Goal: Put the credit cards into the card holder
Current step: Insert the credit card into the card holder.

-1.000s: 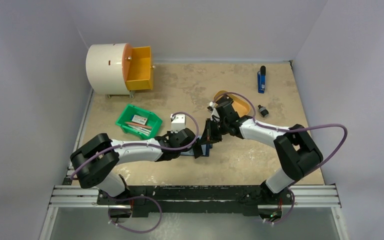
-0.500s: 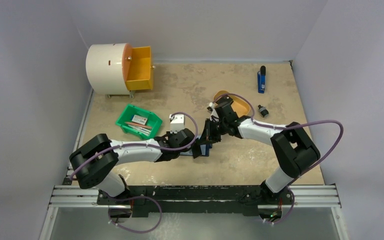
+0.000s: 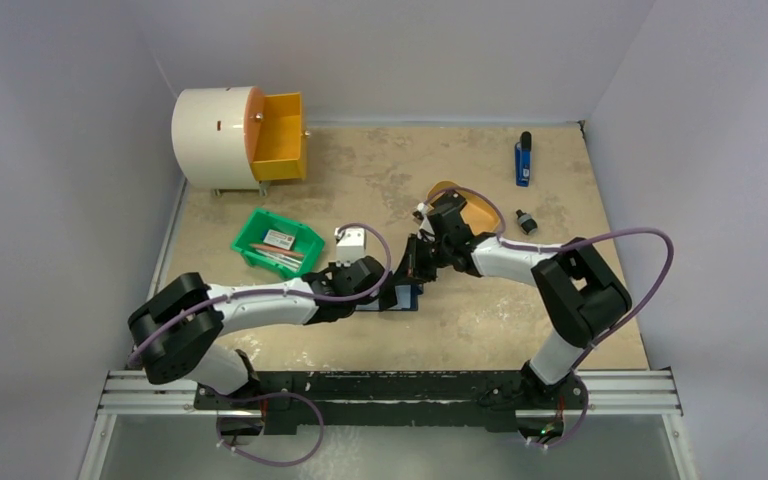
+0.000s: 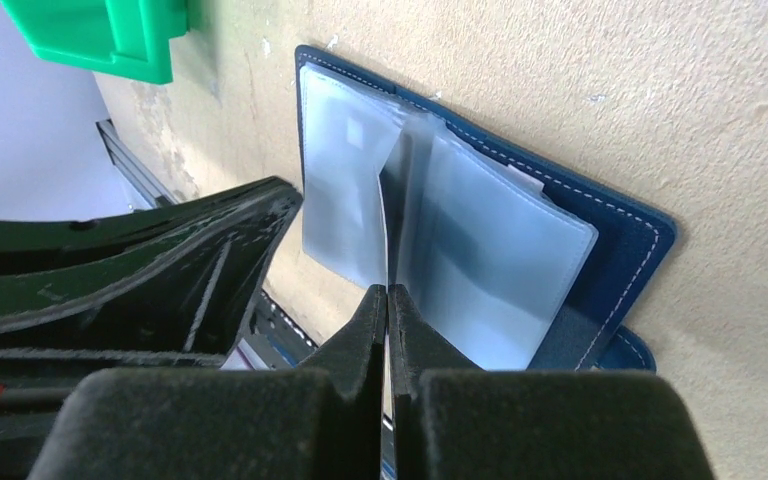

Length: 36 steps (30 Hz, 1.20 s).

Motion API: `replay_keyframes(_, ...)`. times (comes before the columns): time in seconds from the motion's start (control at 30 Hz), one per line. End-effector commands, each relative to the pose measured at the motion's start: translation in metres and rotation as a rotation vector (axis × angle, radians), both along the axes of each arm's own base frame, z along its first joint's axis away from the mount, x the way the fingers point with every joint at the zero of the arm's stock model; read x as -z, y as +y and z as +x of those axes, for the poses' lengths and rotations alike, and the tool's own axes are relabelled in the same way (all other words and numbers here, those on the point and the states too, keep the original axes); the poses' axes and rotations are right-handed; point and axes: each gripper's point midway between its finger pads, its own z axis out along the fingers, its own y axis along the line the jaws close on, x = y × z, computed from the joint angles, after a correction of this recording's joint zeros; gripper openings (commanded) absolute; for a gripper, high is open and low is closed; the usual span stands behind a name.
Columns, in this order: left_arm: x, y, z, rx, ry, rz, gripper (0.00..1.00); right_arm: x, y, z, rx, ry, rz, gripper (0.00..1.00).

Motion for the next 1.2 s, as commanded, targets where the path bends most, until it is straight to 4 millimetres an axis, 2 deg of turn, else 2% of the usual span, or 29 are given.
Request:
replay_keyframes(0.0,-0.022,0.011,0.001,-0.041,-0.037,-0.031,0.04,0.006,0.003,0.005,0.045,0.000,0.013,0.00)
replay_keyframes(0.1,-0.028,0.018,0.000,-0.054,-0.054,-0.029,0.05,0.009,0.003,0.007,0.064,0.006,0.016,0.00)
replay_keyframes(0.17,-0.025,0.024,-0.001,-0.066,-0.054,-0.011,0.04,0.011,0.003,0.008,0.077,0.007,0.015,0.00)
replay_keyframes(0.5,0.010,0.045,-0.006,-0.121,-0.015,0.069,0.03,0.026,-0.006,0.009,0.126,0.020,-0.026,0.00)
replay_keyframes(0.8,0.026,0.045,-0.009,-0.106,0.020,0.077,0.02,0.030,-0.016,0.015,0.161,0.016,-0.047,0.00)
replay_keyframes(1.17,0.028,0.038,-0.009,-0.091,0.028,0.053,0.02,0.026,-0.015,0.020,0.174,0.004,-0.021,0.00)
